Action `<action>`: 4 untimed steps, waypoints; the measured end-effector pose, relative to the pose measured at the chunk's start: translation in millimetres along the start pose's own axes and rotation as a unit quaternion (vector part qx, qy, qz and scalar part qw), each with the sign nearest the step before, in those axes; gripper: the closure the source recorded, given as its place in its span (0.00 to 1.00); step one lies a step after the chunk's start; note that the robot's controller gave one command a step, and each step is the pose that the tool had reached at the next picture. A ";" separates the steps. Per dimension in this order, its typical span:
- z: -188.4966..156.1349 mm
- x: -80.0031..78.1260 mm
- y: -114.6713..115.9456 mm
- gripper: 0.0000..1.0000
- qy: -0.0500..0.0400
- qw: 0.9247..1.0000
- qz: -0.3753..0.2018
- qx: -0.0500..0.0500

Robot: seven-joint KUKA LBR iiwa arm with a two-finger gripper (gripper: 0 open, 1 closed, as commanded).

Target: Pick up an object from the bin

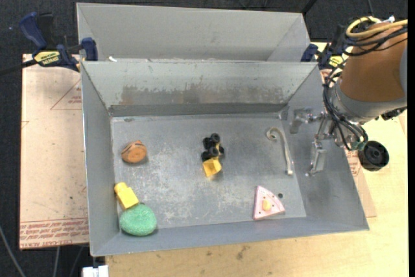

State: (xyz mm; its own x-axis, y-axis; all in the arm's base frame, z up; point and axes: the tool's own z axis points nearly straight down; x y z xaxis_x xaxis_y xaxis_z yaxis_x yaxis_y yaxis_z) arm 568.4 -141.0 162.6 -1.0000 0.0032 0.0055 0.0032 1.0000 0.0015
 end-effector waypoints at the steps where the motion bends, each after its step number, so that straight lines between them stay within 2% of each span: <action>1: -4.8 -1.5 0.6 0.00 -0.003 1.000 -0.001 0.001; 2: 31.8 -22.4 10.5 0.00 -0.007 0.999 0.033 0.001; 3: 65.5 -48.0 17.5 0.00 -0.004 1.000 0.019 0.000; 4: 45.2 -67.8 34.1 0.00 -0.003 0.999 -0.051 0.000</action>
Offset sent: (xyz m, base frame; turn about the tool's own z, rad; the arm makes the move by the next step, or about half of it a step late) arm 0.0383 0.0224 -0.0756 0.1333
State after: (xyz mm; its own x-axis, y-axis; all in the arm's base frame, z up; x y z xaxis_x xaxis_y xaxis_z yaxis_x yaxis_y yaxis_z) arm 636.0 -107.1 117.1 -0.9952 -0.0983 0.0002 -0.0983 0.9952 0.0012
